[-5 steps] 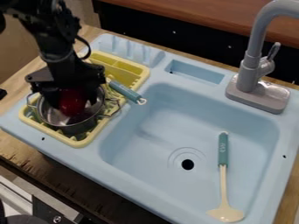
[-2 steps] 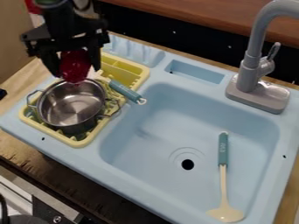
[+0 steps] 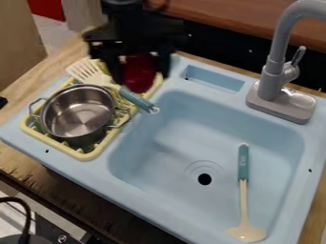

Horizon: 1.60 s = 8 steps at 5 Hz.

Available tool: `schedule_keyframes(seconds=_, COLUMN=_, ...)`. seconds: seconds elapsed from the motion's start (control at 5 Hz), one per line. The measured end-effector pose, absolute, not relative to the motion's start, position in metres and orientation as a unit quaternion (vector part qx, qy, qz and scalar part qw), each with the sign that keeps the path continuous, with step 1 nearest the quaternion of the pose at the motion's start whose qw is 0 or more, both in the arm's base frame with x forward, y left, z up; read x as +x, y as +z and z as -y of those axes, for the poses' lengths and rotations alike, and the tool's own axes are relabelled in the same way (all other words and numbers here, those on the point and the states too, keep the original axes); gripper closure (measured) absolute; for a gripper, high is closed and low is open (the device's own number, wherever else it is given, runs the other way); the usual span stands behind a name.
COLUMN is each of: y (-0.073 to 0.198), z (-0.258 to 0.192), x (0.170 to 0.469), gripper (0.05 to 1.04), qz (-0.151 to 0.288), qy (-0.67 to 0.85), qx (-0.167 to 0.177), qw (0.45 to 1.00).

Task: Put the red object in the sink

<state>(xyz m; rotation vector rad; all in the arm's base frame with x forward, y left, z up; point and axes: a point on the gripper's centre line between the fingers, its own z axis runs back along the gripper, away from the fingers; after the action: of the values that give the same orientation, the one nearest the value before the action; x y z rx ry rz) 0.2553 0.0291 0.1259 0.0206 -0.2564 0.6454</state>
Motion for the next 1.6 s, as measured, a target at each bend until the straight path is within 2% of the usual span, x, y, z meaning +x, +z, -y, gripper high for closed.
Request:
schedule_keyframes(seconds=0.2, y=0.12, z=0.003, x=0.255, gripper=0.278, qz=0.129, qy=0.3, qx=0.001, qw=0.945)
schedule_keyframes(seconds=0.4, y=0.094, z=0.035, x=0.247, gripper=0.278, qz=0.131, qy=0.282, qx=-0.001, qw=0.95)
schedule_keyframes(seconds=0.8, y=0.055, z=0.066, x=0.241, gripper=0.278, qz=0.128, qy=0.26, qx=0.013, qw=0.957)
schedule_keyframes(seconds=1.2, y=0.023, z=0.066, x=0.233, gripper=0.278, qz=0.107, qy=0.266, qx=0.025, qw=0.958)
schedule_keyframes(seconds=1.4, y=0.01, z=0.057, x=0.228, gripper=0.278, qz=0.114, qy=0.28, qx=0.031, qw=0.953)
schedule_keyframes(seconds=1.6, y=0.008, z=0.046, x=0.231, gripper=0.278, qz=0.118, qy=0.296, qx=0.025, qw=0.948)
